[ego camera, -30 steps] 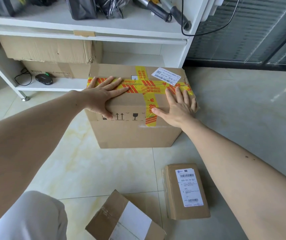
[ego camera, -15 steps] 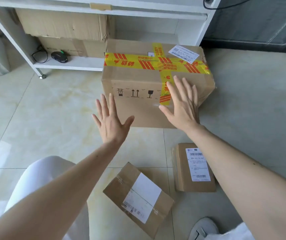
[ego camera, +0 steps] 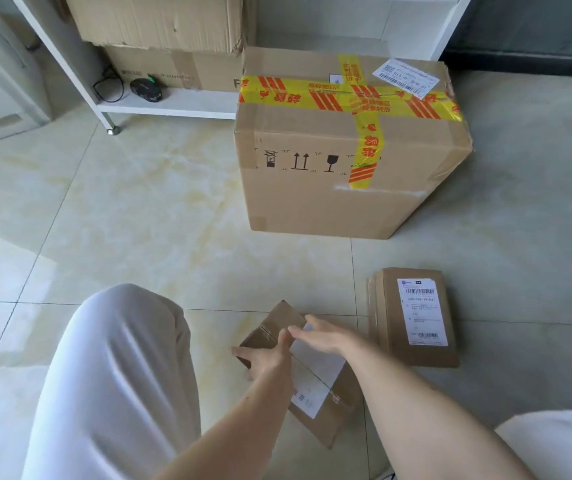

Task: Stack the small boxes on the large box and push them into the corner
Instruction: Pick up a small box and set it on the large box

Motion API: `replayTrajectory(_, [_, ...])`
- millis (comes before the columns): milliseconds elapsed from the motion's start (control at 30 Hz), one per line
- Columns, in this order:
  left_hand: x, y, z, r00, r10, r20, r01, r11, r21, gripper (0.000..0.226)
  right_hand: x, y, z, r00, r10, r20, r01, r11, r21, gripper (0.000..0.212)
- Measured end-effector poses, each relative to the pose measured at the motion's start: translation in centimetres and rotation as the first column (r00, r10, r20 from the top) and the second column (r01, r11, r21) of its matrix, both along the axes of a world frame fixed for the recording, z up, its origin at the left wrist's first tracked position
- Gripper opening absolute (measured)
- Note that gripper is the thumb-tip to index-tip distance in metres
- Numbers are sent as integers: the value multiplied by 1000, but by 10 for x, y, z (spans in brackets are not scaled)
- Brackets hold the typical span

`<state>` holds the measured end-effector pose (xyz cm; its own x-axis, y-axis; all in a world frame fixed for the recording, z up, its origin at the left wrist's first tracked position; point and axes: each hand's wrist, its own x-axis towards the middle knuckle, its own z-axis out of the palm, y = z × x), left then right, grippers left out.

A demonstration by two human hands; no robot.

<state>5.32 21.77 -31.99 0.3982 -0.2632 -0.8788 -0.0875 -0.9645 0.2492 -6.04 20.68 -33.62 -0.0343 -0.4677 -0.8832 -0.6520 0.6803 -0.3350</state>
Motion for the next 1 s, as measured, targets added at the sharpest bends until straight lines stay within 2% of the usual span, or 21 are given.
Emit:
replayTrajectory(133, [-3,-11,12,999,-35,-8,34,993,-112,120,2,-12,15,996,-81,22,82,994,-74,78])
replayTrajectory(267, [0,-34,30,989,-133,56,144,948,-285,113,-7,-37,50,997,-72,-10,67,962,-265,79])
replayTrajectory(400, [-6,-57,68,989,-105,105,140,889,-435,114,-11,-60,91,995,-69,-67,30,883,-469,78])
replayTrajectory(533, [-5,-70,110,990,-76,122,136,768,-625,111,-10,-75,131,992,-103,-69,32,753,-657,80])
replayTrajectory(700, [7,-90,163,984,-51,170,170,551,-817,108,-3,-91,183,982,-183,41,148,624,-767,86])
replayTrajectory(833, [8,-121,215,974,-47,223,224,393,-892,109,3,-119,228,958,-264,111,233,495,-837,89])
replayTrajectory(1000, [-4,-185,265,941,-186,283,330,315,-890,106,-8,-171,277,922,-386,38,215,426,-879,78])
